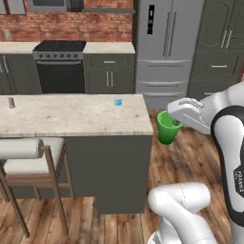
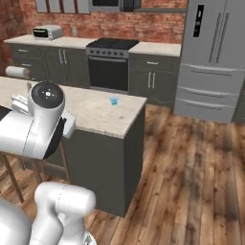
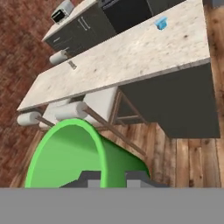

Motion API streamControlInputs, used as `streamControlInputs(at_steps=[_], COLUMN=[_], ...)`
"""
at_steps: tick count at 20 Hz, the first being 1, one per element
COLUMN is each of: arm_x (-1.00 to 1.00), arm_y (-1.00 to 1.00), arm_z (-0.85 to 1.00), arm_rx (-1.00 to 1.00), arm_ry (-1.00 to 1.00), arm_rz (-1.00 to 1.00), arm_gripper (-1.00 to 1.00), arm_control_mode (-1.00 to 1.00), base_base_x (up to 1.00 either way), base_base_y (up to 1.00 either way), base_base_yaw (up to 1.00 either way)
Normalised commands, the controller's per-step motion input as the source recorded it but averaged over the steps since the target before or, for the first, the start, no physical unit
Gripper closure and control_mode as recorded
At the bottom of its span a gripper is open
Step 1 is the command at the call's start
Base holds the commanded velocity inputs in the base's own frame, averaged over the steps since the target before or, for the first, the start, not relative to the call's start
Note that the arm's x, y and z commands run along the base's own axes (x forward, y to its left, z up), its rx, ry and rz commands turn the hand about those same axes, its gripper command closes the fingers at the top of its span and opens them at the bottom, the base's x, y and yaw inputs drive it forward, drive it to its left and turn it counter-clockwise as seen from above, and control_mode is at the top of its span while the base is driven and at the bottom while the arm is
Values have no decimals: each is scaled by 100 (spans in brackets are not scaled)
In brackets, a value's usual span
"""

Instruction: Open the cabinet directly in front. Then move the liquor and the cup to the dining counter with the candle on it.

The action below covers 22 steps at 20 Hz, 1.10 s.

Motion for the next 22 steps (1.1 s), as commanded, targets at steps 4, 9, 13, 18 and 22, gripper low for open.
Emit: streamControlInputs(at_steps=[4, 9, 13, 18, 22], arm_x=[0, 0, 0, 0, 0], arm_y=[0, 0, 0, 0, 0], arm_z=[0, 0, 0, 0, 0], arm_rx=[0, 0, 0, 0, 0], arm_ry=[0, 0, 0, 0, 0], arm_rz=[0, 0, 0, 0, 0], arm_gripper=[100, 100, 100, 100, 100], arm_control_mode=[100, 100, 100, 100, 100], base_base_x=[-8, -47, -49, -2, -1], base_base_y=[100, 100, 85, 20, 100], base_base_yaw=[-41, -43, -39, 0, -2])
